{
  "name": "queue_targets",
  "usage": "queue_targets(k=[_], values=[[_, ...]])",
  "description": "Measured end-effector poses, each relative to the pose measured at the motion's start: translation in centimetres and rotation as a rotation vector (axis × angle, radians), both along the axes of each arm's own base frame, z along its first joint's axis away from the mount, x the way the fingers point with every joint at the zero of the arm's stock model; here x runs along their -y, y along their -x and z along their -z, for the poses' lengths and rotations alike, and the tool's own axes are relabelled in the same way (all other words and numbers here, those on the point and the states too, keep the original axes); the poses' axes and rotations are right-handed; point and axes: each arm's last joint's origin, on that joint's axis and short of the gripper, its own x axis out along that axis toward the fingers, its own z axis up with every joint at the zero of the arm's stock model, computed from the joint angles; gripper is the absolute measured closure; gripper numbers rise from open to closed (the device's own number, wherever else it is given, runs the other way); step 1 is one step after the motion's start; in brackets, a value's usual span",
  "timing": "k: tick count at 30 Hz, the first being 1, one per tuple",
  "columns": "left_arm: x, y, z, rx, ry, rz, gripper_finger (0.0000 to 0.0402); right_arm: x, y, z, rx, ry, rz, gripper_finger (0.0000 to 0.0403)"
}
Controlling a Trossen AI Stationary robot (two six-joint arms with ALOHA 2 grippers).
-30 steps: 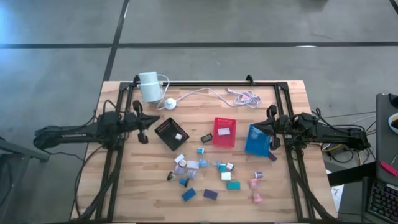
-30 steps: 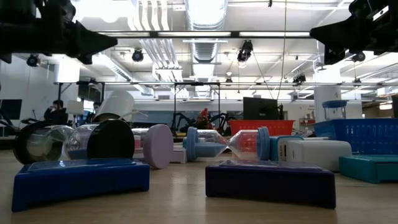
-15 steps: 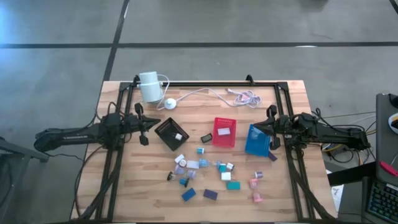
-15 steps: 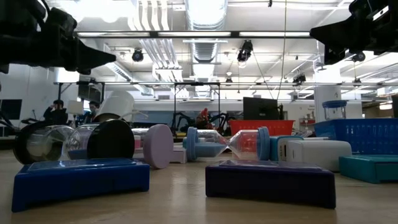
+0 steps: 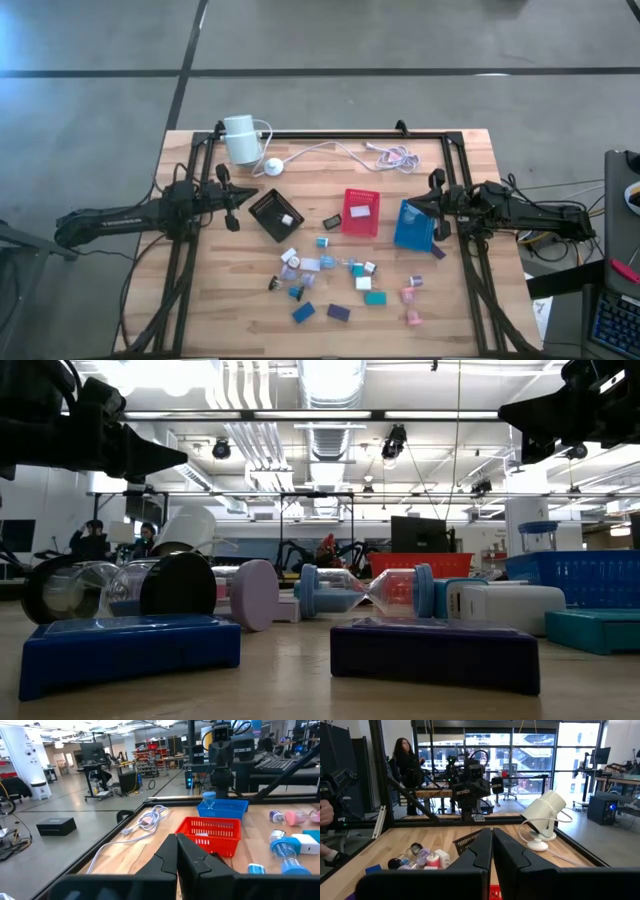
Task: Pick & Place Office items
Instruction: Put the light blue hourglass into the blue bin
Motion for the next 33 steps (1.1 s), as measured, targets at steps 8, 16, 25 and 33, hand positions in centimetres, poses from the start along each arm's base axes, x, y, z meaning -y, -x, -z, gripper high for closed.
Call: queue_targets(k=[8,16,25,33], values=[[0.29,-0.06,-0.19,0.023,0.013,0.101,0.0401,0.00,-0.03,0.17,-0.005,0.002,0.000,0.0390],[0.29,-0.10,-0.35,0.024,0.037,0.105,0.0401,0.00,-0.05,0.28,-0.008,-0.001,0.000,0.0390],[0.29,-0.12,-0.34,0.022,0.034,0.105,0.0390,0.00,-0.06,0.33,-0.010,-0.029,-0.006,0.0390],[0.28,-0.12,-0.35,0.023,0.037,0.103,0.0395,-0.04,0.28,-0.32,-0.100,-0.152,-0.011,0.0390]])
